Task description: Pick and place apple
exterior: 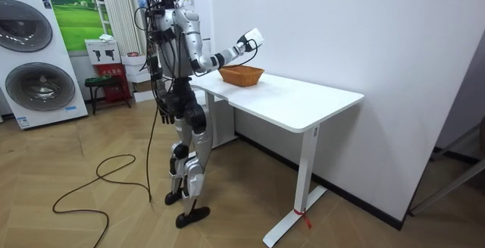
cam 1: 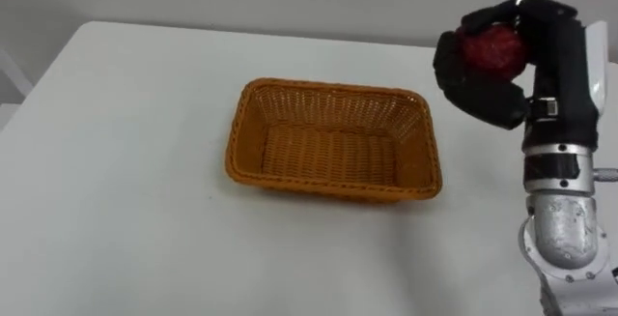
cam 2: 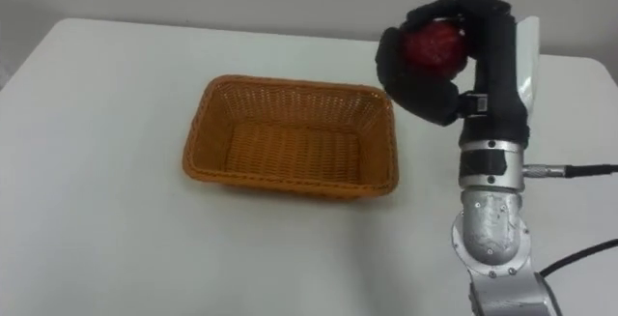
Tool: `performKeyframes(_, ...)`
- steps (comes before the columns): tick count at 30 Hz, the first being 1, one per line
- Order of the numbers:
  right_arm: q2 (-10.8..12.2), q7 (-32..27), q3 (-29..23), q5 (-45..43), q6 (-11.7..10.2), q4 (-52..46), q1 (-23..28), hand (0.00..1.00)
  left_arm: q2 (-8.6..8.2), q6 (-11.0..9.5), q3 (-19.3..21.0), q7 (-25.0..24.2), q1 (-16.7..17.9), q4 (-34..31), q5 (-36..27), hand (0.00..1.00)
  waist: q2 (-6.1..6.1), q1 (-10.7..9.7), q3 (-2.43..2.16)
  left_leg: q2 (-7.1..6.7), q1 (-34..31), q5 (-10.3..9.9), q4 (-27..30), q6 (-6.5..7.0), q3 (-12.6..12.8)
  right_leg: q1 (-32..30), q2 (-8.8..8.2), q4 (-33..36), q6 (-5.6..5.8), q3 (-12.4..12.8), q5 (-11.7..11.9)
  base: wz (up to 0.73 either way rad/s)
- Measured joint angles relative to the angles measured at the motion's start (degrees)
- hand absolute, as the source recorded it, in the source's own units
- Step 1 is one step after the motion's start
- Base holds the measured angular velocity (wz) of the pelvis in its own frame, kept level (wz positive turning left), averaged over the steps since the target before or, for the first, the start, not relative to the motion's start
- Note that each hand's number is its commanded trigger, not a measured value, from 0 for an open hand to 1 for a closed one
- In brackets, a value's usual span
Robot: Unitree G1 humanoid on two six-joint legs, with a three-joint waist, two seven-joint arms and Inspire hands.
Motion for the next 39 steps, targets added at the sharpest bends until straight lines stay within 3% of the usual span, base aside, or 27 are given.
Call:
performKeyframes(1,0.0,0.6,1.0,-0.6,0.1,0.0,0.0,1.0,0.01,-0.1,-0.1,0.1,0.0,0.3,-0.1,0.0,-0.04,0.0,0.02,-0.03,0.0,0.0,0.0,0.0,-0.2,0.1,0.0,0.0,0.0,0.0,0.0,0.07)
performKeyframes(2,0.0,1.2,1.4,-0.8,0.1,0.0,0.0,0.89,0.07,-0.1,-0.4,0.1,0.0,0.4,-0.5,0.0,-0.07,0.0,0.04,-0.03,0.0,0.0,0.0,0.0,-0.3,0.1,0.0,0.0,0.0,-0.1,0.0,0.05)
performKeyframes(3,0.0,2.0,2.1,-0.9,0.2,-0.1,0.0,0.67,0.15,-0.1,-0.9,0.1,-0.1,0.8,-1.0,0.0,-0.16,0.2,0.09,-0.04,-0.1,0.0,0.0,0.0,-0.3,0.0,-0.01,0.0,0.0,-0.1,0.0,0.0)
performKeyframes(4,0.0,2.8,2.8,-1.1,0.6,-0.4,0.0,0.0,0.15,-0.1,-1.0,0.0,-0.1,1.0,-1.0,0.0,-0.3,0.2,0.16,-0.04,-0.3,0.0,0.0,0.0,-0.3,-0.2,-0.01,0.0,0.0,-0.1,0.0,0.0)
performKeyframes(16,0.4,9.4,8.5,-2.6,0.8,-0.9,-1.2,0.0,0.09,0.7,-1.5,-1.2,-1.6,1.0,-0.4,0.0,0.12,3.2,0.29,-0.06,-1.0,0.0,-0.1,0.0,-0.8,-1.1,0.02,-0.1,-0.02,0.0,0.0,0.01)
performKeyframes(29,0.4,10.1,9.6,-2.6,0.9,-0.9,-1.4,0.0,0.09,1.1,-1.5,-1.3,-1.7,0.9,0.8,0.0,0.7,3.0,0.28,-0.04,-0.5,0.1,-0.7,-0.2,-2.0,-0.6,0.24,-0.2,-0.02,0.0,0.0,0.04)
performKeyframes(33,0.3,10.1,9.6,-2.7,1.9,-0.7,-1.4,0.0,0.1,1.5,-2.2,-1.2,-1.8,0.9,0.6,0.0,0.84,2.7,0.21,-0.04,-0.1,0.1,-1.2,-0.2,-2.2,-0.4,0.32,-0.2,-0.02,0.5,0.0,-0.02)
performKeyframes(39,0.1,8.8,8.9,-2.7,1.9,-0.7,-1.4,0.0,0.12,0.9,-2.4,-1.1,-1.9,1.1,0.2,0.0,0.5,1.9,0.19,0.04,0.6,0.1,-1.9,-0.21,-2.7,0.0,0.48,-0.2,-0.02,0.4,0.0,0.01)
